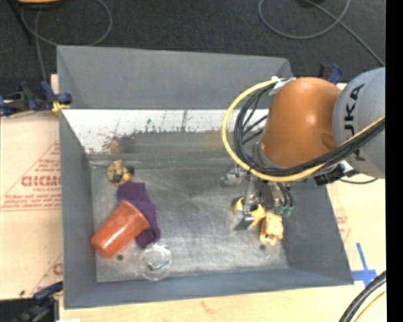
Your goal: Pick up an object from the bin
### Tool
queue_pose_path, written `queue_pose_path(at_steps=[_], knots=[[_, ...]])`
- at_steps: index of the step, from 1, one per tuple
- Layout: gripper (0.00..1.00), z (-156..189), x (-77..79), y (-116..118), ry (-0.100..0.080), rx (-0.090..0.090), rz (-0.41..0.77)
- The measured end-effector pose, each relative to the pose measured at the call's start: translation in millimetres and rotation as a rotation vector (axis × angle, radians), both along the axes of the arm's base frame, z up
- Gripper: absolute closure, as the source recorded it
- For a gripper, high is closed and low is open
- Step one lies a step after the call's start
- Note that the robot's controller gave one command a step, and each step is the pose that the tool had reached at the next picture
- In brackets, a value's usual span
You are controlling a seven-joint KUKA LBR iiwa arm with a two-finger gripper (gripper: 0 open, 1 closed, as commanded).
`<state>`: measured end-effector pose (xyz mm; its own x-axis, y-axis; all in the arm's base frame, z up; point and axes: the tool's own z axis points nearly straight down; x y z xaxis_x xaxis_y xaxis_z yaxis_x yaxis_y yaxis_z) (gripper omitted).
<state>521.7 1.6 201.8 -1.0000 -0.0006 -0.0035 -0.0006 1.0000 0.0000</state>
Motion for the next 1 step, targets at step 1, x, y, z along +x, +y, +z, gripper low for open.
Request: queue_pose_path(at_steps=[1], knots=[[0.0,-29.9,39.5,-50.3,-0.004,-0.002,0.141]])
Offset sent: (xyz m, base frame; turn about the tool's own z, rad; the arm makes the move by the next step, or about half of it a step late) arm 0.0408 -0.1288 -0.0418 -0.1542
